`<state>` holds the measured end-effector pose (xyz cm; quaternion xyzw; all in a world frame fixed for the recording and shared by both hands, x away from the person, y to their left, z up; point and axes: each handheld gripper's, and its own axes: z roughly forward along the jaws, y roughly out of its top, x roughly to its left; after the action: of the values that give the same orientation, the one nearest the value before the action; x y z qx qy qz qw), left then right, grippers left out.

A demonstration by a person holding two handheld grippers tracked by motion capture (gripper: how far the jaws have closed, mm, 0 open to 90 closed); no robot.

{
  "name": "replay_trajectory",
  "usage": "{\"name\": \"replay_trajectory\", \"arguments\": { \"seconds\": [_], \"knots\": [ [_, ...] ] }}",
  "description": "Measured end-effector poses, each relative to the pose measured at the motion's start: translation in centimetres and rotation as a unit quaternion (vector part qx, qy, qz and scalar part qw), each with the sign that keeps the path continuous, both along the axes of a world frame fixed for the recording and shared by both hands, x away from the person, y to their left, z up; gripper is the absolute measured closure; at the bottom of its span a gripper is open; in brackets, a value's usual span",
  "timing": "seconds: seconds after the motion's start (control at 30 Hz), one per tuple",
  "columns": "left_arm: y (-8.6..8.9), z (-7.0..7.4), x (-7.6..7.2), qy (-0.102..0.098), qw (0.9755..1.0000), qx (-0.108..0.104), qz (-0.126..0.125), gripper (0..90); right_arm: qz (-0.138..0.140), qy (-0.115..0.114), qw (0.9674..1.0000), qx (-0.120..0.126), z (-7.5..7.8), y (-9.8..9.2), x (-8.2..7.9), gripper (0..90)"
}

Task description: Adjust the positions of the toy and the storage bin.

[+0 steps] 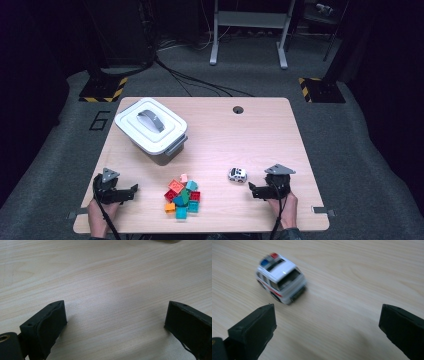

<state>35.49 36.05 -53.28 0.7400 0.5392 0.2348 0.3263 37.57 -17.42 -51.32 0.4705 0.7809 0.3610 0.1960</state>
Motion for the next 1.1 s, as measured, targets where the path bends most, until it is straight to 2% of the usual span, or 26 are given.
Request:
{"name": "replay_trajectory", "arguments": {
  "seconds": [0.07, 0.13, 0.23, 0.27, 0.3, 0.33, 0.43, 0.47, 0.6, 0.77, 0.93, 1.1],
  "knots": [
    [0.0, 0.0, 0.0, 0.000, 1.0000, 0.000, 0.000, 3.7, 0.008, 0.000, 1.0000, 0.001, 0.1, 0.4, 0.2, 1.2],
    [0.0, 0.1, 0.0, 0.004, 1.0000, 0.002, -0.001, 3.7, 0.037, -0.003, 0.9993, -0.003, 0.2, 2.0, 1.1, 2.9],
    [0.0, 0.0, 0.0, 0.001, 1.0000, -0.001, 0.000, 3.7, 0.048, -0.003, 0.9989, -0.004, 0.1, 2.8, 1.5, 4.4],
    [0.0, 0.0, 0.0, 0.001, 1.0000, -0.001, 0.000, 3.7, 0.066, -0.005, 0.9977, -0.012, 0.0, 3.8, 1.9, 7.4],
    [0.0, 0.0, 0.0, 0.001, 1.0000, -0.001, 0.000, 3.7, 0.066, -0.005, 0.9977, -0.012, 0.0, 3.8, 1.9, 7.4],
    [0.0, 0.0, 0.0, 0.001, 1.0000, 0.001, -0.001, 3.7, 0.080, -0.006, 0.9967, -0.013, -0.1, 4.5, 2.3, 12.1],
    [0.0, 0.0, 0.0, 0.000, 1.0000, 0.000, 0.000, 3.7, 0.087, -0.009, 0.9960, -0.016, -0.2, 5.0, 2.6, 14.8],
    [0.1, 0.0, 0.0, 0.003, 1.0000, 0.004, -0.004, 3.7, 0.096, -0.006, 0.9953, -0.014, -0.3, 5.3, 2.9, 19.7],
    [0.1, 0.1, 0.0, 0.004, 1.0000, 0.004, -0.004, 3.7, 0.106, -0.002, 0.9943, -0.011, -0.5, 5.7, 3.3, 29.1],
    [0.1, 0.1, 0.0, 0.006, 1.0000, 0.005, -0.004, 3.8, 0.111, 0.004, 0.9937, -0.015, -0.6, 5.9, 3.2, 32.9],
    [0.0, 0.0, 0.0, 0.000, 1.0000, 0.000, 0.001, 3.8, 0.120, -0.010, 0.9924, -0.022, -0.7, 5.6, 3.0, 35.0],
    [0.0, 0.0, 0.0, 0.000, 1.0000, 0.000, 0.001, 4.0, 0.125, -0.013, 0.9919, -0.023, -0.7, 5.4, 2.7, 38.7]
  ]
}}
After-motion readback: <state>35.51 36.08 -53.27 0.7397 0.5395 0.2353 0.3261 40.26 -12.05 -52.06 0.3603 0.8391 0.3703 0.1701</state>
